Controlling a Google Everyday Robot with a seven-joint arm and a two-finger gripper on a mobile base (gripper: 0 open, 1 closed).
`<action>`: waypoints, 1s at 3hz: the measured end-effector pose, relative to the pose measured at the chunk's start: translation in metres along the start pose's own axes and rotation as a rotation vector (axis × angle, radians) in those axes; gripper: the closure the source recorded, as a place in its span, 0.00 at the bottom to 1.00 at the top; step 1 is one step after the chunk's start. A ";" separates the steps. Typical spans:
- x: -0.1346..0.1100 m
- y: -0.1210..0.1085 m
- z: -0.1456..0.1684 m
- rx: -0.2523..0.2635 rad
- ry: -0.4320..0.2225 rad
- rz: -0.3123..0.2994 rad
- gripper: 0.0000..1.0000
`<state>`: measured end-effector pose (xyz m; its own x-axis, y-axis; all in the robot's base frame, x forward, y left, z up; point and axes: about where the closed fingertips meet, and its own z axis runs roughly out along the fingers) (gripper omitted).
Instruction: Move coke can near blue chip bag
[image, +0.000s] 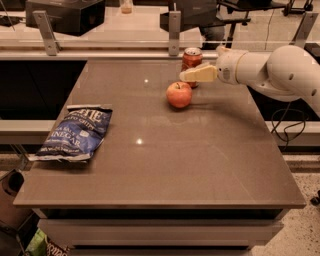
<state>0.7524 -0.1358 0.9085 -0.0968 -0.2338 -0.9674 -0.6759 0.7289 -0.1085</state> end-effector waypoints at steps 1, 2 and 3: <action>0.008 -0.008 0.017 0.017 0.003 0.003 0.00; 0.009 -0.015 0.030 0.024 -0.012 0.011 0.00; 0.006 -0.021 0.042 0.026 -0.038 0.018 0.17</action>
Offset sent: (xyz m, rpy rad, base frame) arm 0.0497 0.0037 -0.0168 0.0317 -0.0206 -0.0418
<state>0.7968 -0.1250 0.8952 -0.0809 -0.1963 -0.9772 -0.6548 0.7496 -0.0964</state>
